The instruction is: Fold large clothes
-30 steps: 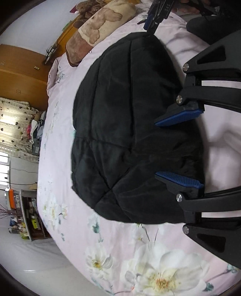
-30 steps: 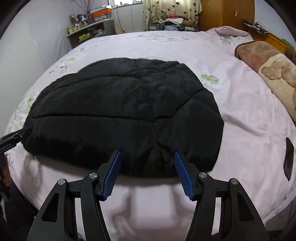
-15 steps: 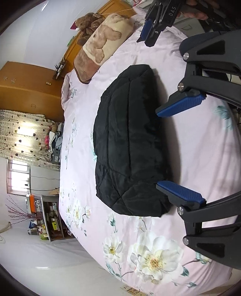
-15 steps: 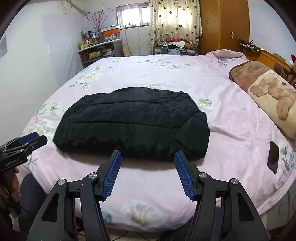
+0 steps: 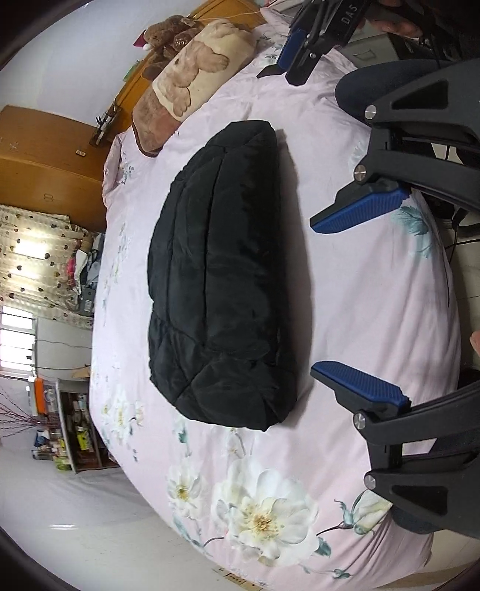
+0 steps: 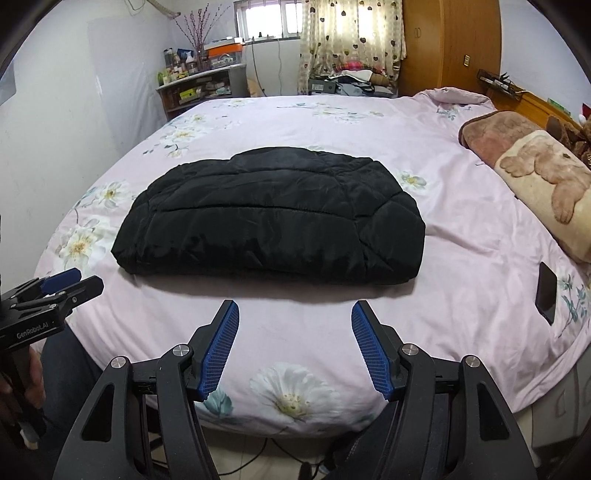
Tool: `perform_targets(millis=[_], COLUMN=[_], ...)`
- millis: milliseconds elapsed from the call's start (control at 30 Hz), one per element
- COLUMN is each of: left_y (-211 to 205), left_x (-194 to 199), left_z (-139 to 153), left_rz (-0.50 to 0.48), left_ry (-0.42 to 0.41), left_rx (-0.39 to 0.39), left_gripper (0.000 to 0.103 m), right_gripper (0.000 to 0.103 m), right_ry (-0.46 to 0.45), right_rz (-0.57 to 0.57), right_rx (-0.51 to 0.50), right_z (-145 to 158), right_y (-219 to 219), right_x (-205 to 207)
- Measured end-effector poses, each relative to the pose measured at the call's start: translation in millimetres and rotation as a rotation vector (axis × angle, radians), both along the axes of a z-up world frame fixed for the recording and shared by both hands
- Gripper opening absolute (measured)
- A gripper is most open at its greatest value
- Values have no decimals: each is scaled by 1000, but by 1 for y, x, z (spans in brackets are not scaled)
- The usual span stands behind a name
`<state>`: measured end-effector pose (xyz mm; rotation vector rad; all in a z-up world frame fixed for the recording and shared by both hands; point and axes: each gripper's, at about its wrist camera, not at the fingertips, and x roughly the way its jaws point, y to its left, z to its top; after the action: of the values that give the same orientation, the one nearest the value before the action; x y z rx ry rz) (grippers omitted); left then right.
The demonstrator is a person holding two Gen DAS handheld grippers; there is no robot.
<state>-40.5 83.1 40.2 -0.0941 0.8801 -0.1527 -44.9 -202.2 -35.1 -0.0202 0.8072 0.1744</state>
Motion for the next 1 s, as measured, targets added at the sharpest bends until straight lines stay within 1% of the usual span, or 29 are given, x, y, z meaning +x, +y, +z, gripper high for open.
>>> perform_targets(millis=[133,1000], left_y=[-2,-8], left_x=[1,7], left_z=[-5,-6], left_rz=[-1,-18], left_ry=[13,15], left_rx=[-3,3], left_gripper=[73,74], right_gripper=[64,64], right_ry=[0,25], right_rz=[-1,-5], right_rx=[-8,-21], right_z=[-1,-7], right_y=[0,2], right_x=[0,6])
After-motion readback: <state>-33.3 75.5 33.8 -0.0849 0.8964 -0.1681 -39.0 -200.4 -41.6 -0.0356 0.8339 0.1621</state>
